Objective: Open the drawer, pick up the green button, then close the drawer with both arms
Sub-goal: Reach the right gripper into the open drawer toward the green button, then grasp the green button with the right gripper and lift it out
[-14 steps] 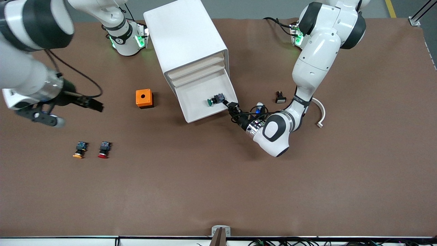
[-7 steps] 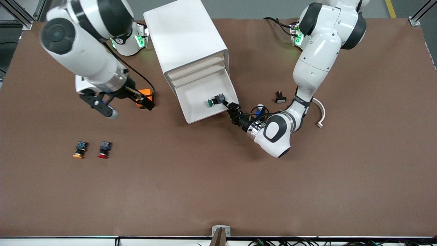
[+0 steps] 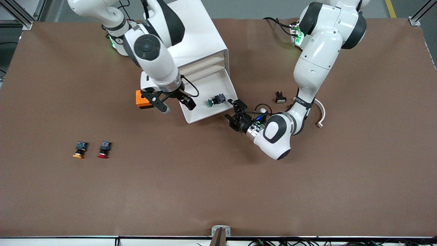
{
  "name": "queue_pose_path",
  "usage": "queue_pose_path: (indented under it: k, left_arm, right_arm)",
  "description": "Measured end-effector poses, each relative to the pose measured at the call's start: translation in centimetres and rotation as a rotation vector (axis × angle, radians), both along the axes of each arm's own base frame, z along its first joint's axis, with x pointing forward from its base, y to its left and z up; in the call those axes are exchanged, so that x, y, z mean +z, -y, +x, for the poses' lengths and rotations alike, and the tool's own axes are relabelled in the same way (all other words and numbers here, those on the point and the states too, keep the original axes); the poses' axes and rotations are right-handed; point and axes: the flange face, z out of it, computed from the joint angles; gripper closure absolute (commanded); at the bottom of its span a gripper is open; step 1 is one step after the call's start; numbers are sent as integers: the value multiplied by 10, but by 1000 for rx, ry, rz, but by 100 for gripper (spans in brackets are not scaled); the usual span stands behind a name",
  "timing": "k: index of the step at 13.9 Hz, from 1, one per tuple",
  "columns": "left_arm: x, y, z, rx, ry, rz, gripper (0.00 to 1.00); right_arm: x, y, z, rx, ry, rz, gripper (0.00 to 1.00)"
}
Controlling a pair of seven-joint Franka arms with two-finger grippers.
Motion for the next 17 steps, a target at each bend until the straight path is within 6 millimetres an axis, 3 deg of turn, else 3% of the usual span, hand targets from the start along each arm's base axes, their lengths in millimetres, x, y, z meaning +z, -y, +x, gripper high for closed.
queue_pose_path:
  k: [3,7,13,17]
  left_arm:
    - [23,7,2,-120,148,-89,1]
    - [39,-5,27,-172,318,-200,1]
    - [55,-18,63,-275,621,-265,1]
    - [80,1,70,-406,833,-222,1]
  right_arm:
    - [-34,-38,-21,-72,8,-22,0]
    - [-76,-84,-52,-140,22,-61,0]
    - [-106,-113,-54,-190,14,-79,0]
    - [-119,-126,-54,-204,13,-84,9]
